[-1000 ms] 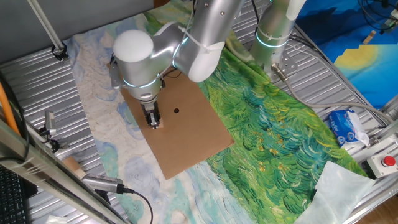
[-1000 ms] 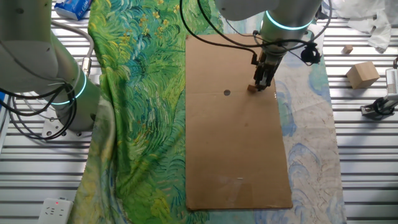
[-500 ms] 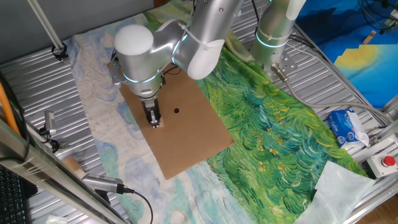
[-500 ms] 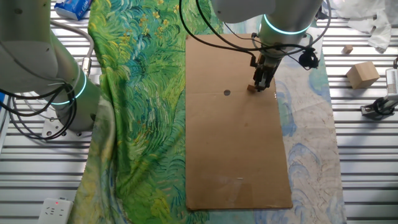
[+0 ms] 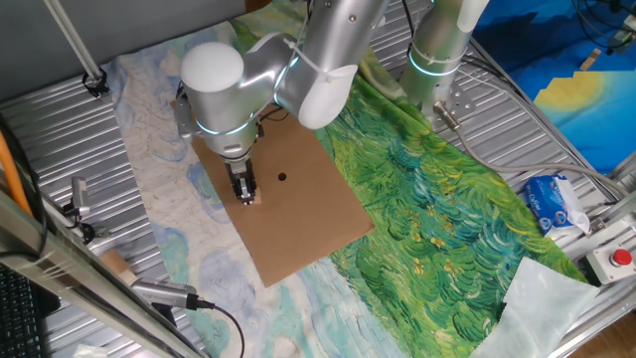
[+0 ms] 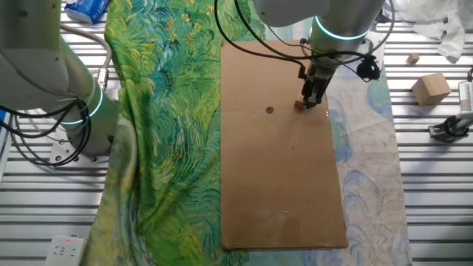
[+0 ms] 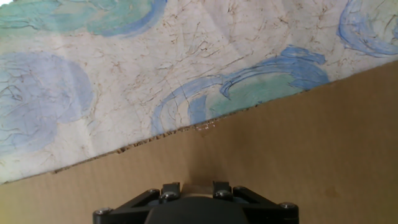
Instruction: Hold a small block with the gripper and sweep it from left to right on the table
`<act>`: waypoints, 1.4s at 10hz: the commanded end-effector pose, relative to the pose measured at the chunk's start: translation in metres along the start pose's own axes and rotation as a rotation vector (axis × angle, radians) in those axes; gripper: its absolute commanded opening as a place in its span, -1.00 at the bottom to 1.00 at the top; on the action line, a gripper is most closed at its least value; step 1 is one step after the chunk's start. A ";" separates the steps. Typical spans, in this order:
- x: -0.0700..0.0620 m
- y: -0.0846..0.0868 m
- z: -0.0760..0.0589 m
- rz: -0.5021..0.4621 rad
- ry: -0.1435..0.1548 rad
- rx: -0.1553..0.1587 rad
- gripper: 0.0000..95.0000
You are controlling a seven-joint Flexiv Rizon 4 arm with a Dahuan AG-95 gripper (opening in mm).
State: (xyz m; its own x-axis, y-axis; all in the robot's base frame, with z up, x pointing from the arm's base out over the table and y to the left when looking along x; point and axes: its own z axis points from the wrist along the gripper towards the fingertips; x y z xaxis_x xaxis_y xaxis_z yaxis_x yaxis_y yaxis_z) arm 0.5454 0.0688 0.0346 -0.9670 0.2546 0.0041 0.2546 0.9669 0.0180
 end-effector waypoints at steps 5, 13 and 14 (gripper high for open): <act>0.000 0.000 0.000 0.000 -0.001 0.006 -1.00; 0.000 0.000 0.000 -0.003 0.001 0.013 -1.00; 0.000 0.000 0.000 -0.003 0.000 0.013 -0.20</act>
State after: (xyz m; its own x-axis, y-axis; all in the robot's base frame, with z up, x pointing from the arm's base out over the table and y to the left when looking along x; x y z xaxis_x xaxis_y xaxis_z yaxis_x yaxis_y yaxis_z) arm 0.5450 0.0689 0.0341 -0.9678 0.2518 0.0054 0.2518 0.9678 0.0034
